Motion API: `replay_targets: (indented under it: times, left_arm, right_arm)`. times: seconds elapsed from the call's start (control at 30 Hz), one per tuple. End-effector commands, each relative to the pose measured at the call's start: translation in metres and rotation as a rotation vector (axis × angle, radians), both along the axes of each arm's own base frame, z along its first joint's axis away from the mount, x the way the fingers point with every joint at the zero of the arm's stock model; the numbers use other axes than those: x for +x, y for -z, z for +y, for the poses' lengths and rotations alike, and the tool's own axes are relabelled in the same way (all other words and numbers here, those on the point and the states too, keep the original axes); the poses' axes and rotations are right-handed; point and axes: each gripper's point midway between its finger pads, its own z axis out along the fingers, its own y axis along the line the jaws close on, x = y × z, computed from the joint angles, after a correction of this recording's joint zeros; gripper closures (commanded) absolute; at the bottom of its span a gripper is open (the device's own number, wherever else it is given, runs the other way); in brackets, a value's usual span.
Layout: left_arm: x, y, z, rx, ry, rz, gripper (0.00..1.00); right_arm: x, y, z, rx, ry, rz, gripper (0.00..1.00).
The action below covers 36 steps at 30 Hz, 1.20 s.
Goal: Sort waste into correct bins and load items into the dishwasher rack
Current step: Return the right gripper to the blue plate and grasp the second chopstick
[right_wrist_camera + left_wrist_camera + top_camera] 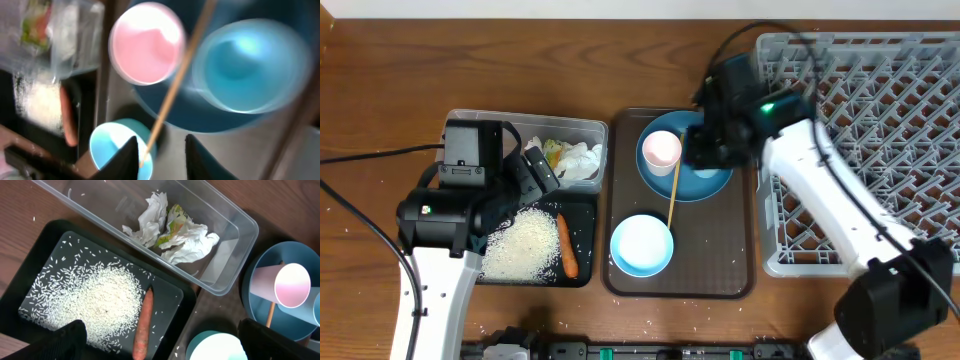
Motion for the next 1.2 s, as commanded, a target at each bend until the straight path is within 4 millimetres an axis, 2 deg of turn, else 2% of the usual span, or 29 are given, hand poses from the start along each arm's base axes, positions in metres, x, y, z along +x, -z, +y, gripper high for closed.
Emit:
replay_targets:
  times: [0.0,0.1,0.23,0.43,0.53,0.83,1.1,1.13,1.17]
  left_arm:
    - [0.003,-0.009,0.0,-0.007,-0.003,-0.021,0.01]
    - [0.003,-0.008,0.0,-0.007,-0.003,-0.021,0.01]
    - [0.003,-0.009,0.0,-0.007,-0.003,-0.021,0.01]
    - [0.003,-0.009,0.0,-0.007,-0.003,-0.021,0.01]
    - [0.003,-0.009,0.0,-0.007,-0.003,-0.021,0.01]
    - [0.003,-0.009,0.0,-0.007,-0.003,-0.021,0.01]
    - [0.003,-0.009,0.0,-0.007,-0.003,-0.021,0.01]
    - [0.003,-0.009,0.0,-0.007,-0.003,-0.021,0.01]
    - [0.003,-0.009,0.0,-0.007,-0.003,-0.021,0.01]
  right_arm:
    - [-0.02,0.013,0.022,0.027,0.004,0.053,0.84]
    - [-0.028,0.025,0.029,0.013,0.012,0.063,0.87]
    - [-0.034,0.039,0.025,-0.052,0.06,0.071,0.88]
    - [-0.042,0.045,0.026,-0.063,0.053,0.091,0.85]
    - [-0.046,0.05,0.025,-0.066,0.083,0.113,0.76]
    - [-0.054,0.065,0.016,-0.091,0.221,0.184,0.79]
    - [-0.067,0.081,0.021,-0.094,0.263,0.219,0.79]
    - [-0.069,0.082,0.022,-0.093,0.272,0.224,0.78]
    - [-0.07,0.083,0.022,-0.093,0.285,0.231,0.72]
